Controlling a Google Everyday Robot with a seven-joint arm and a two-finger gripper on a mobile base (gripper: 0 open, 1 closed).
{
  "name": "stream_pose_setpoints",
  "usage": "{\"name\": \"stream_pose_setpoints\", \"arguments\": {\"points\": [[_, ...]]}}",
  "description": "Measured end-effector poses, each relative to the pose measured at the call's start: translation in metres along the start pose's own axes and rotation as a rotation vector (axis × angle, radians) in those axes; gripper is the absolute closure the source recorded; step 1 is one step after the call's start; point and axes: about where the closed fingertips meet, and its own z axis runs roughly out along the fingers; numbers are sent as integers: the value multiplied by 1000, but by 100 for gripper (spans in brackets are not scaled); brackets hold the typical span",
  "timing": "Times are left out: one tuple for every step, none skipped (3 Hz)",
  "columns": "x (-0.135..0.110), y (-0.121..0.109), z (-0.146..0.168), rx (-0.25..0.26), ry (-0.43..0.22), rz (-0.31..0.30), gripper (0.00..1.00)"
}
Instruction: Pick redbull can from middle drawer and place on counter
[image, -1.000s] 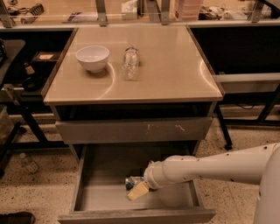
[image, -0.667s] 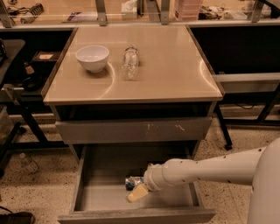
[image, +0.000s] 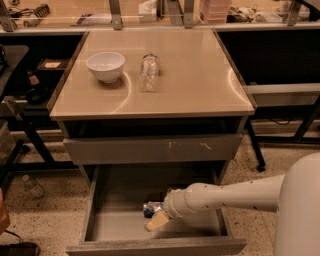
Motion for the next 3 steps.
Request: {"name": "stream_pose_setpoints", "arguments": {"points": [[3, -5, 16, -16, -4, -7, 0], [11, -6, 29, -34, 7, -6, 0], [11, -6, 29, -34, 7, -5, 18]]}}
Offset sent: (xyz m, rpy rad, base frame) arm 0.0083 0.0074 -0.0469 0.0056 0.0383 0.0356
